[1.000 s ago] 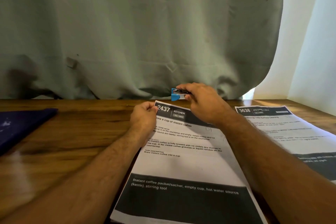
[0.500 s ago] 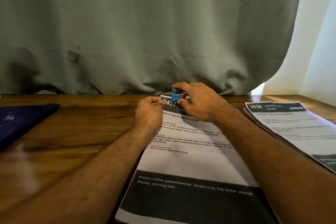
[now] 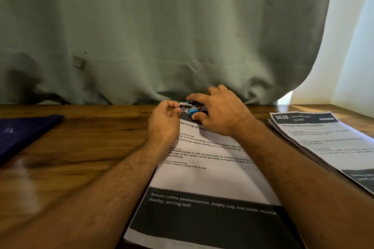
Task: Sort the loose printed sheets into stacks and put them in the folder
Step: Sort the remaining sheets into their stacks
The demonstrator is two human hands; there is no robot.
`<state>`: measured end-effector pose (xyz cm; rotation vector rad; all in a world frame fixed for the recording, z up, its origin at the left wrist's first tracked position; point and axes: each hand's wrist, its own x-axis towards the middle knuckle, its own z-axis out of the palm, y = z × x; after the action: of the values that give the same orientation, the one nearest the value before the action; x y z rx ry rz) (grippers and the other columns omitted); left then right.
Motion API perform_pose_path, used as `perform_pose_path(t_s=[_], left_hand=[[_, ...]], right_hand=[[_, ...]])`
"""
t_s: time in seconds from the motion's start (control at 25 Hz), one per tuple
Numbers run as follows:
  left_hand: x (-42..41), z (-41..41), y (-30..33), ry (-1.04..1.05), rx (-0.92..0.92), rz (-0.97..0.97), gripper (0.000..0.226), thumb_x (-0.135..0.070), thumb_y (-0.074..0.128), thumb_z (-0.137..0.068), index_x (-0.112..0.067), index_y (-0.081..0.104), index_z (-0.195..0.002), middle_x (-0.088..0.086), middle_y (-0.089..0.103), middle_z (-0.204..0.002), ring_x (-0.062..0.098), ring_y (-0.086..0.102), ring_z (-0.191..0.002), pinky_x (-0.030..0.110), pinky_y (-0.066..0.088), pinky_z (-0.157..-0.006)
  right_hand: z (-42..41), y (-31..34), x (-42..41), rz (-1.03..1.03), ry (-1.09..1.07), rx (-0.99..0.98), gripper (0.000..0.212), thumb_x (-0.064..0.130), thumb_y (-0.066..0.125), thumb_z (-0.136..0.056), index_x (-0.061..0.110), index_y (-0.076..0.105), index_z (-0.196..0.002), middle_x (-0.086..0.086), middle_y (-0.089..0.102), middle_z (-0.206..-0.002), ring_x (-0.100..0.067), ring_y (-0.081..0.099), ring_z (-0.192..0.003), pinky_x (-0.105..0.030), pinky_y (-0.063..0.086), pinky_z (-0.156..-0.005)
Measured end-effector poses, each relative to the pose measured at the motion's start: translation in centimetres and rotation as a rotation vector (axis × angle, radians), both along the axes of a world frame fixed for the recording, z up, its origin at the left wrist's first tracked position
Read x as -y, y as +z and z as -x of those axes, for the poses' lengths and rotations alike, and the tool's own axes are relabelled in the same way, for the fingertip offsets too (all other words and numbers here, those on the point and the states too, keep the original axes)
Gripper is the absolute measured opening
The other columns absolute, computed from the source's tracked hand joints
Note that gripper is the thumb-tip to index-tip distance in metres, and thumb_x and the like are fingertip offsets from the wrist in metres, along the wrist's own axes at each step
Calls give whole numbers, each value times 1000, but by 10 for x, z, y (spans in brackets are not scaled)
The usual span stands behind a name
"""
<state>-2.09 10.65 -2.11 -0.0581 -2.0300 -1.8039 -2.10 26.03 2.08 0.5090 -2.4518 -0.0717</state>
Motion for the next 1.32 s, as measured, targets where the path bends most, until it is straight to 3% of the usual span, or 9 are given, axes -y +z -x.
perform_pose_path(t_s=[0.32, 0.56, 1.08, 1.32], left_hand=[[1, -1, 0, 4, -107, 45, 17, -10, 64, -96, -24, 68, -86, 4, 74, -91, 23, 71, -89, 48, 59, -85], [1, 0, 1, 22, -128, 50, 6, -12, 69, -94, -17, 72, -95, 3, 75, -92, 20, 71, -91, 45, 59, -88], [-2, -7, 4, 30, -149, 32, 5, -14, 76, -88, -16, 73, -92, 2, 75, -87, 17, 73, -85, 40, 61, -84], [-2, -5, 4, 20, -146, 35, 6, -11, 77, -87, -14, 74, -91, 4, 76, -86, 18, 73, -83, 41, 61, -82]], right_hand=[[-4, 3, 3, 36, 44, -25, 57, 63, 58, -83, 41, 51, -135, 1, 58, -106, -15, 35, -90, -33, 41, -86], [-7, 10, 5, 45, 56, -53, 54, 63, 61, -81, 38, 57, -129, 4, 59, -105, -14, 34, -90, -32, 41, -86], [-11, 14, 4, 67, 53, -57, 50, 63, 60, -82, 37, 62, -125, 4, 59, -101, -13, 32, -91, -33, 40, -88], [-11, 14, 6, 47, 35, -58, 47, 62, 59, -82, 39, 63, -122, 3, 60, -103, -19, 43, -100, -33, 37, -85]])
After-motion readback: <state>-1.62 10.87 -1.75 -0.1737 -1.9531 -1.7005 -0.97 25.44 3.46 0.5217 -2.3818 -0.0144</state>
